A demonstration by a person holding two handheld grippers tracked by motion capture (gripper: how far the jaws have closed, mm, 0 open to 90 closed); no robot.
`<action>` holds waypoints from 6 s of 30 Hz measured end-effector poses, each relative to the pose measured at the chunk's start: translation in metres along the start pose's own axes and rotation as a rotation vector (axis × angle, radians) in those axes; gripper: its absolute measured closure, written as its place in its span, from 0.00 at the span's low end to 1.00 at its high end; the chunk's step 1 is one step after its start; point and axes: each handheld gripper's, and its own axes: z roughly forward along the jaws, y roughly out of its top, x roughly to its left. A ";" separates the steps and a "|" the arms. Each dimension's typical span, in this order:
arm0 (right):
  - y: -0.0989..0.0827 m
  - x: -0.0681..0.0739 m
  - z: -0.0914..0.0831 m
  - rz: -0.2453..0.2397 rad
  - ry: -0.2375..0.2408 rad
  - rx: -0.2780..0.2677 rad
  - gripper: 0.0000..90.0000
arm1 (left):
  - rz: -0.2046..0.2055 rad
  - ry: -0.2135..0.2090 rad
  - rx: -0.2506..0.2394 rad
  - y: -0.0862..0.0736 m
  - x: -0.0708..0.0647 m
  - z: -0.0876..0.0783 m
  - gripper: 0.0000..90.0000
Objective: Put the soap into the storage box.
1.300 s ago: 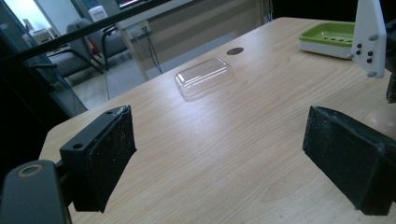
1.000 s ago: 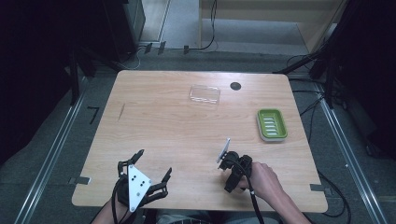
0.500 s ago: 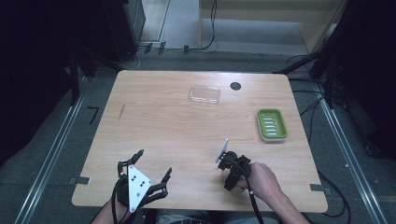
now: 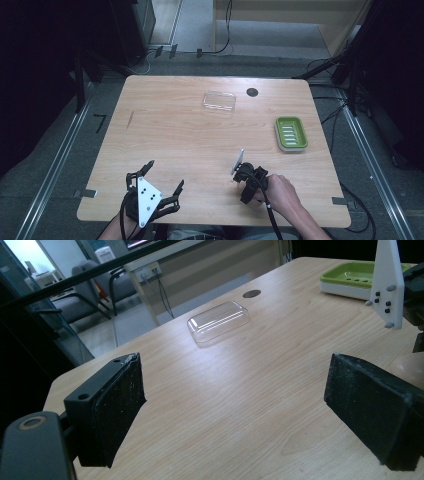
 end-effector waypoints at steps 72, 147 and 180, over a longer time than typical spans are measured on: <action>-0.050 -0.070 -0.031 0.231 -0.010 0.004 0.37 | -0.009 0.006 -0.004 0.000 0.001 -0.001 0.11; -0.054 -0.160 -0.071 0.448 -0.030 -0.016 0.37 | -0.008 0.001 -0.010 0.000 0.000 0.001 0.11; -0.033 -0.197 -0.074 0.559 -0.009 -0.052 0.37 | -0.007 0.000 -0.008 0.000 0.000 0.001 0.11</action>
